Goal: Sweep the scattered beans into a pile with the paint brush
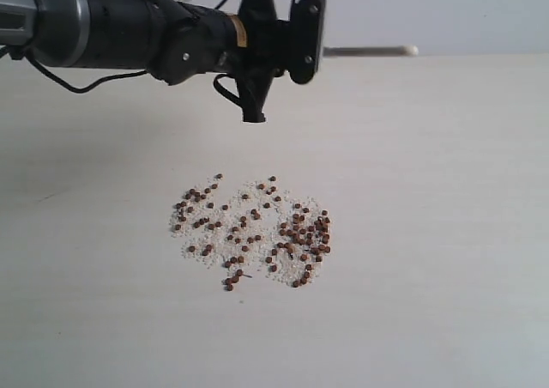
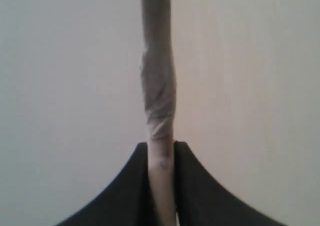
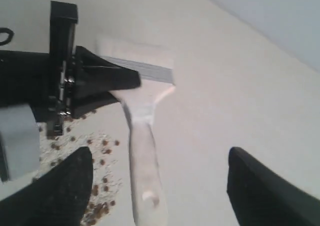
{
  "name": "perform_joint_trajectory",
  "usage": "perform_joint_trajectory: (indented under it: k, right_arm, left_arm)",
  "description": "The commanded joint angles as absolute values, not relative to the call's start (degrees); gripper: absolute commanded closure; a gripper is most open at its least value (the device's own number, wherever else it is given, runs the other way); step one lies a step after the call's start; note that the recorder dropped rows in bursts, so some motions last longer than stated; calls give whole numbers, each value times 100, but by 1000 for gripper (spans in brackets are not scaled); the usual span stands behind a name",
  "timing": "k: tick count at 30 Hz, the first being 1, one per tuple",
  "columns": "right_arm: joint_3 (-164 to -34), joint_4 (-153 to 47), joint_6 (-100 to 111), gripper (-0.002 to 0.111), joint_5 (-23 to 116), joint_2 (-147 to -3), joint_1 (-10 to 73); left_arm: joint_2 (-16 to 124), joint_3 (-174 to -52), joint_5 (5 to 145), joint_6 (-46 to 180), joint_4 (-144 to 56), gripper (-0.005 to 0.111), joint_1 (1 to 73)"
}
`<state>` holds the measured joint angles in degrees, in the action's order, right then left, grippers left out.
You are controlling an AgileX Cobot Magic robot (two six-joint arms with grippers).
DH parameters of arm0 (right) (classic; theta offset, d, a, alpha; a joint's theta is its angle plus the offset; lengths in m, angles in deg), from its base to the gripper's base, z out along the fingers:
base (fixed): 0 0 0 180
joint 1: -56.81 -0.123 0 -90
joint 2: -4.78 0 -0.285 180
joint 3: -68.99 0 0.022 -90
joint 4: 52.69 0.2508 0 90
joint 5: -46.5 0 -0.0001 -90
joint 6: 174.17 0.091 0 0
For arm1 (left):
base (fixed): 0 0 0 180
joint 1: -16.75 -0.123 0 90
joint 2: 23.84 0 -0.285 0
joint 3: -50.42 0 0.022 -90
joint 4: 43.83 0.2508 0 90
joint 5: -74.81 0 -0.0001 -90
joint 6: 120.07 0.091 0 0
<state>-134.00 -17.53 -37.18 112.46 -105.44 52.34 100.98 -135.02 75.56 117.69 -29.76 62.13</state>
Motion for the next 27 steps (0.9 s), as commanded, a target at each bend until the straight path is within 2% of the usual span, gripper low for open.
perform_joint_trajectory:
  k: [1,8,11,15,18,23,26,27]
  right_arm:
    - [-13421,-1759,-3948,38,10801,-10226,5261]
    - [-13413,-995,-4399,38,11039,-10155,5261]
    - [-13340,-810,-4349,42,10977,-10170,5248]
    - [-12944,-767,-3973,44,10244,-10159,5143]
    - [-12654,-2012,-3142,44,9367,-10173,4816]
    - [-12260,-4737,-1358,44,8478,-10182,4078]
    - [-12203,-4671,-1609,44,8417,-10116,3621]
    - [-12203,-4465,-1758,44,8417,-10073,3580]
  left_arm:
    - [9926,-13497,8055,10202,-3320,107,5719]
    - [9915,-13497,8537,9668,-4487,107,5071]
    - [9915,-13497,8695,9706,-4907,107,4911]
    - [9915,-13508,8867,9778,-5546,107,4801]
    - [9915,-13585,9152,10159,-6125,107,4764]
    - [9915,-13949,10068,11993,-8352,107,4649]
    - [9925,-14070,11698,14524,-11247,107,4223]
    - [9936,-14070,12006,14804,-11541,107,4126]
